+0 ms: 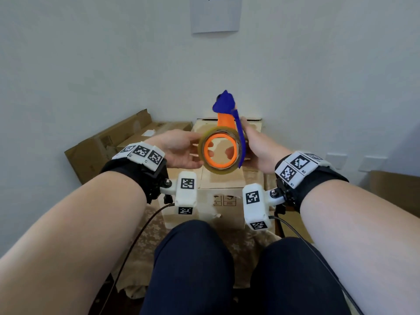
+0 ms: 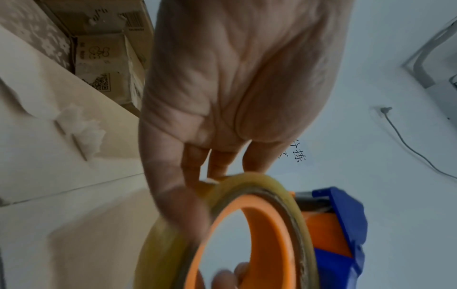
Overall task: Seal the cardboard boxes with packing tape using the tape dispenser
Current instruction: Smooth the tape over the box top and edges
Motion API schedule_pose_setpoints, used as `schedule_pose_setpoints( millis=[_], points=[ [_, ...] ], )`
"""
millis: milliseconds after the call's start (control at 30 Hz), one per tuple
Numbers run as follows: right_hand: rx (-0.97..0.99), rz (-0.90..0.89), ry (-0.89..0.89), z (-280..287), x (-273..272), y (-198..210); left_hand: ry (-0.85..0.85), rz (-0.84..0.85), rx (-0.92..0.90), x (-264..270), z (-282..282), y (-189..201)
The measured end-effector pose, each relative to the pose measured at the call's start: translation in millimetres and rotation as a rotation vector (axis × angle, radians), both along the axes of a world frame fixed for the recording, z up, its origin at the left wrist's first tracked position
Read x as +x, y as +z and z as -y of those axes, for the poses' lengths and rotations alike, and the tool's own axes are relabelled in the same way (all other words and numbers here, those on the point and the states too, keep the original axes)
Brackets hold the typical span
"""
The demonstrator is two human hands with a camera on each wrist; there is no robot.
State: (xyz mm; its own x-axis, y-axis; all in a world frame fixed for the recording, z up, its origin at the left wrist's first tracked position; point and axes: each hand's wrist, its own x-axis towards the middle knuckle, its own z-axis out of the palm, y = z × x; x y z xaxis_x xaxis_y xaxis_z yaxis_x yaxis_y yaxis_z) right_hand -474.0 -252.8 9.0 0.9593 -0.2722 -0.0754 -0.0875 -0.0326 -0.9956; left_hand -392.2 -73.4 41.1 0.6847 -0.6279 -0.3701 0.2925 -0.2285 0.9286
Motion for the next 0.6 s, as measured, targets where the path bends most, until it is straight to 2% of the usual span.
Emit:
schedule_pose_setpoints(
  millis=[167, 433, 600],
  points=[
    [-0.070, 0.047, -0.014, 3, -2, 5, -0.090, -0.007, -0.042, -11, 4, -4],
    [-0.221, -0.010, -0.099, 2, 8, -4, 0.104, 0.018, 0.000, 10, 0, 0],
    [-0.238, -0.059, -0.012, -6, 15, -4, 0.173, 0.026, 0.051, 18, -12, -4]
  ],
)
